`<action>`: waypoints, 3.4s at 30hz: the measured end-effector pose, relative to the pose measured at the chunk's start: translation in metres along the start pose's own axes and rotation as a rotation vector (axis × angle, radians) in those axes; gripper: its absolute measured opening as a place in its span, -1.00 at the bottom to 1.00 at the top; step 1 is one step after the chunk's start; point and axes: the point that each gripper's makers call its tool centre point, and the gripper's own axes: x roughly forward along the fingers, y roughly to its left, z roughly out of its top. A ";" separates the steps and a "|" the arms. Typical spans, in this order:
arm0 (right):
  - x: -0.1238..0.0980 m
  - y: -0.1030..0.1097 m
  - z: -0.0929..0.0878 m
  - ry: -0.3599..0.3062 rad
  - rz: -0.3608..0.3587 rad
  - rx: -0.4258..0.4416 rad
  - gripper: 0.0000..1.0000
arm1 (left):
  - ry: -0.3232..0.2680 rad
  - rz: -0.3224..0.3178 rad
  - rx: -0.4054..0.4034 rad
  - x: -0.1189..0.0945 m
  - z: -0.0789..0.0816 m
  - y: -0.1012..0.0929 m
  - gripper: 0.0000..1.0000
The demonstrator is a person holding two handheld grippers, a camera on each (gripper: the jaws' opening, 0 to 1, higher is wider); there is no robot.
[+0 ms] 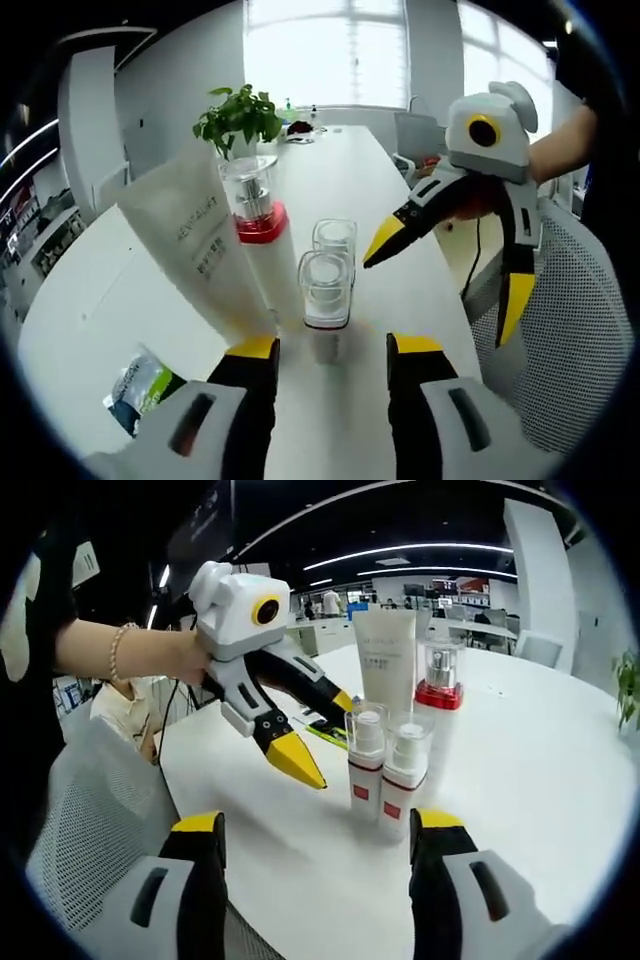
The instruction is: Arrange the skincare products in the storage area until every visible bottle or jar stands upright without overlapping.
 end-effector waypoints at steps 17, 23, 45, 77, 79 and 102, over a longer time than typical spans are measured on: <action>-0.004 0.008 0.014 -0.027 -0.028 0.007 0.66 | -0.002 0.104 -0.194 -0.050 -0.023 -0.010 0.26; -0.007 0.011 0.020 -0.031 -0.038 0.018 0.72 | -0.001 0.149 -0.256 -0.068 -0.037 -0.015 0.41; -0.015 0.024 0.025 -0.025 -0.047 0.026 0.91 | -0.030 0.321 -0.484 -0.134 -0.084 -0.047 0.80; -0.017 0.025 0.022 -0.007 -0.059 0.012 0.90 | -0.019 0.375 -0.590 -0.162 -0.119 -0.072 0.98; -0.017 0.027 0.021 -0.003 -0.057 0.012 0.89 | -0.016 0.372 -0.591 -0.161 -0.119 -0.072 0.98; -0.018 0.024 0.019 0.002 -0.083 0.039 0.88 | 0.019 0.505 -0.620 -0.137 -0.104 0.005 0.98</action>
